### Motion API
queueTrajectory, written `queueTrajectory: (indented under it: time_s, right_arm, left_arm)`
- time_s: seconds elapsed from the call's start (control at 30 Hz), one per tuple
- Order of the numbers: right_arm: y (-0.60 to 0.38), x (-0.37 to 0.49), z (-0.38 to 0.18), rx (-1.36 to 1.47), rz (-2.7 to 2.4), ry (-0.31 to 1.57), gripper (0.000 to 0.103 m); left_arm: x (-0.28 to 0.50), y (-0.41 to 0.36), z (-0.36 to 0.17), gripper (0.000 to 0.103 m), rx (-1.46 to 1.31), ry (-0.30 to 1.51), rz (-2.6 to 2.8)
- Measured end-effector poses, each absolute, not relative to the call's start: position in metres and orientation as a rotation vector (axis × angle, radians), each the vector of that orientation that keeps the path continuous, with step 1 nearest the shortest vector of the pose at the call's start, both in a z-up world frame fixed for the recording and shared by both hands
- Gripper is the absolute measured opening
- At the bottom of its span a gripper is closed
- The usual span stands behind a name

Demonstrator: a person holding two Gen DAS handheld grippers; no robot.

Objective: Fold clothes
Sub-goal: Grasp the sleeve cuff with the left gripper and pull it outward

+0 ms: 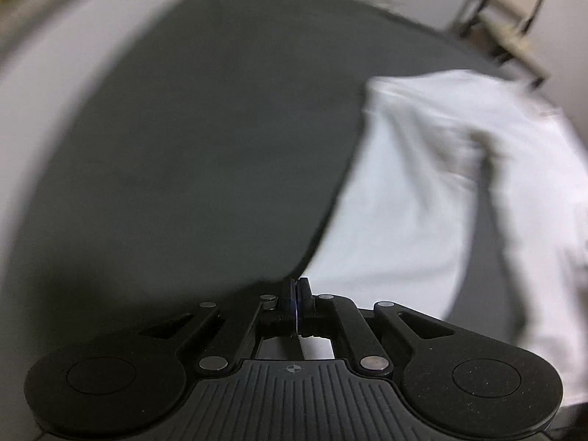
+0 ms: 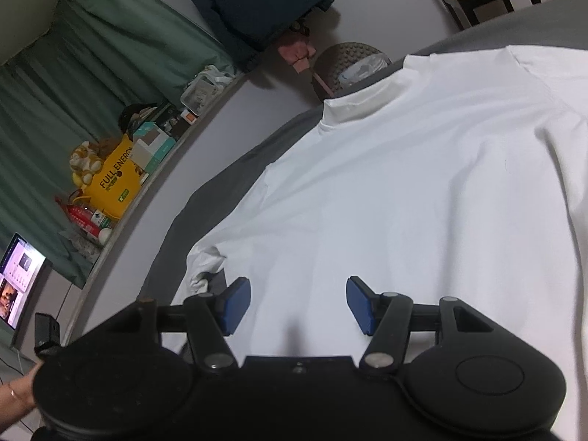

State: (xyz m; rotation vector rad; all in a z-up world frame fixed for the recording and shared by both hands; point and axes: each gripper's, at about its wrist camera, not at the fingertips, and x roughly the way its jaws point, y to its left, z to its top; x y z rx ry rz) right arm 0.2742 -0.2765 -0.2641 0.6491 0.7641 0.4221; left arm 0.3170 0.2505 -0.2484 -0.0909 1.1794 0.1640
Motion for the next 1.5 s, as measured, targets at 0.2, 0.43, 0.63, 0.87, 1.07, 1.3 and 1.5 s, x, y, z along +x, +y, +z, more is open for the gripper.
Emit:
queueTrajectory:
  time_s: [0.2, 0.43, 0.63, 0.87, 1.07, 1.3, 1.5]
  right_arm:
    - [-0.276, 0.273, -0.266, 0.617, 0.42, 0.774, 0.057]
    - [-0.275, 0.275, -0.269, 0.615, 0.412, 0.794, 0.057]
    - [-0.271, 0.274, -0.27, 0.597, 0.419, 0.808, 0.057]
    - [-0.27, 0.271, -0.268, 0.591, 0.415, 0.805, 0.057]
    - [-0.271, 0.272, -0.269, 0.602, 0.41, 0.813, 0.057]
    - [-0.27, 0.273, -0.268, 0.611, 0.414, 0.807, 0.057]
    - [-0.268, 0.272, -0.267, 0.607, 0.416, 0.808, 0.057]
  left_arm:
    - [0.322, 0.296, -0.242, 0.001, -0.006, 1.185, 0.365]
    - [0.291, 0.282, -0.246, 0.026, -0.319, 1.176, 0.088]
    - [0.261, 0.281, -0.248, 0.078, -0.326, 1.12, 0.132]
    - [0.24, 0.229, -0.236, 0.028, -0.121, 0.944, 0.045]
    - [0.243, 0.183, -0.235, 0.017, -0.027, 0.974, -0.11]
    - [0.231, 0.186, -0.225, 0.034, 0.008, 0.903, -0.013]
    - [0.225, 0.172, -0.229, 0.009, 0.064, 0.913, -0.089]
